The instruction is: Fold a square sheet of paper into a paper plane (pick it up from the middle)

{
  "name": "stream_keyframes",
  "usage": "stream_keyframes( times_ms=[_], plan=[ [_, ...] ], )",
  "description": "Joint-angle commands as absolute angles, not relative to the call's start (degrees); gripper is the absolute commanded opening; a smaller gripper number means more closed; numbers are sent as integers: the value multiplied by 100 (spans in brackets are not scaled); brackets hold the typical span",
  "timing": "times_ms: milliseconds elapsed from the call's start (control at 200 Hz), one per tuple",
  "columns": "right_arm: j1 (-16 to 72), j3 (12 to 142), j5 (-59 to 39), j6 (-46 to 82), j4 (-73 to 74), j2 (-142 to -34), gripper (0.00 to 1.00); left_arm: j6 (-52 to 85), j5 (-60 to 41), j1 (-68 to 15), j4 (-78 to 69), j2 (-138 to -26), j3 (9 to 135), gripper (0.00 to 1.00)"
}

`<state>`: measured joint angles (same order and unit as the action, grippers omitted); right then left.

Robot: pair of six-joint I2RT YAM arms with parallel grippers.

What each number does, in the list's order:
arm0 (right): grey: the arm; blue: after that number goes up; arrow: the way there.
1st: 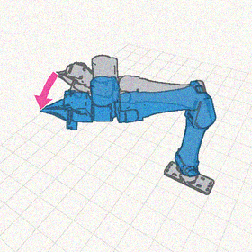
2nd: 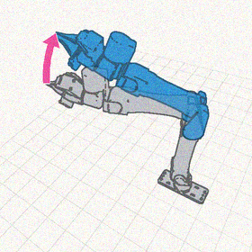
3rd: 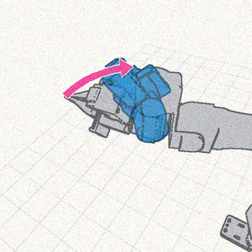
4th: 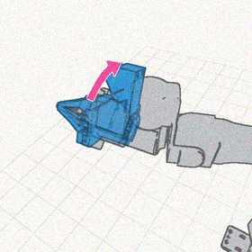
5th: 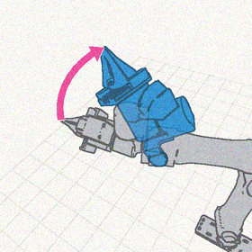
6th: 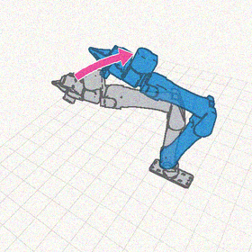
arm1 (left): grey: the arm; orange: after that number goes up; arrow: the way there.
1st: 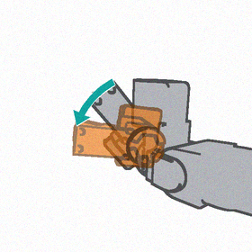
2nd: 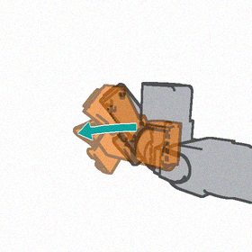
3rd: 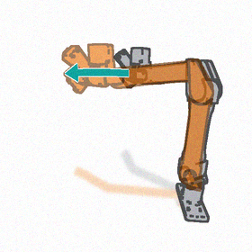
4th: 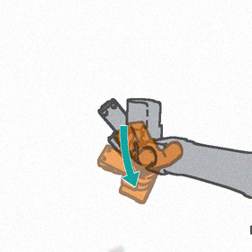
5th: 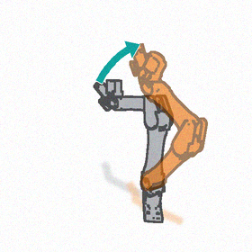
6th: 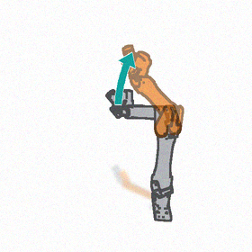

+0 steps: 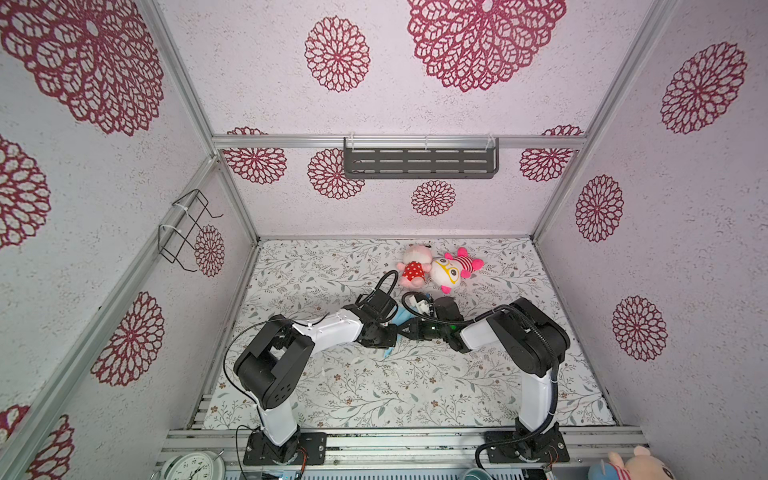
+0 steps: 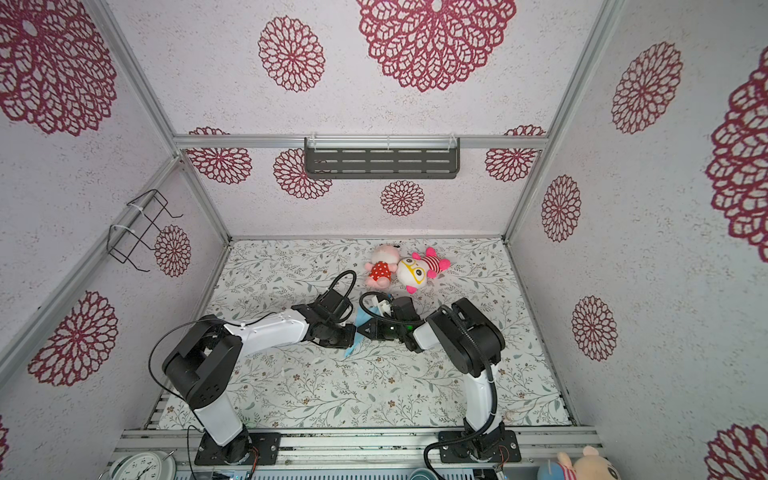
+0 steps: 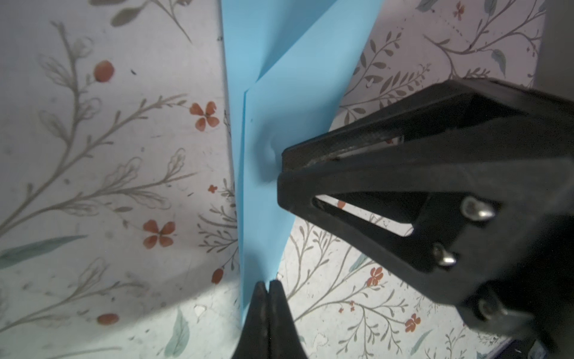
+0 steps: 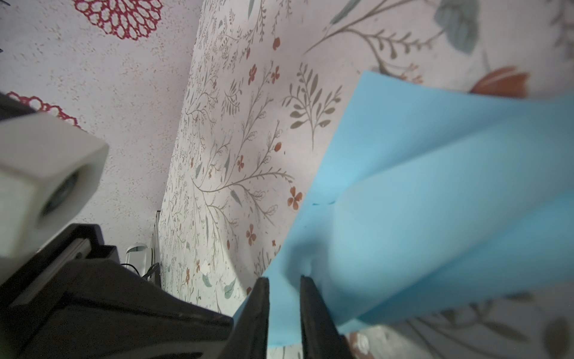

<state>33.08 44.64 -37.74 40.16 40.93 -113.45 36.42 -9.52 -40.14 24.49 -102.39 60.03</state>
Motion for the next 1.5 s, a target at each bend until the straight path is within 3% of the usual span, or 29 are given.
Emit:
stream_keyframes(
  times_ms=[0,715,1491],
  plan=[
    [3341,4418,-3735,4052,3954,-11356,23,3592,-831,-4121,2578,-10435,6099,4],
    [3052,4449,-3814,4329,4261,-10993,23,3695,-510,-4267,2692,-10578,5745,0],
    [2744,4729,-3412,3998,3215,-11496,20,3613,-754,-4267,2471,-10281,5842,0]
  ],
)
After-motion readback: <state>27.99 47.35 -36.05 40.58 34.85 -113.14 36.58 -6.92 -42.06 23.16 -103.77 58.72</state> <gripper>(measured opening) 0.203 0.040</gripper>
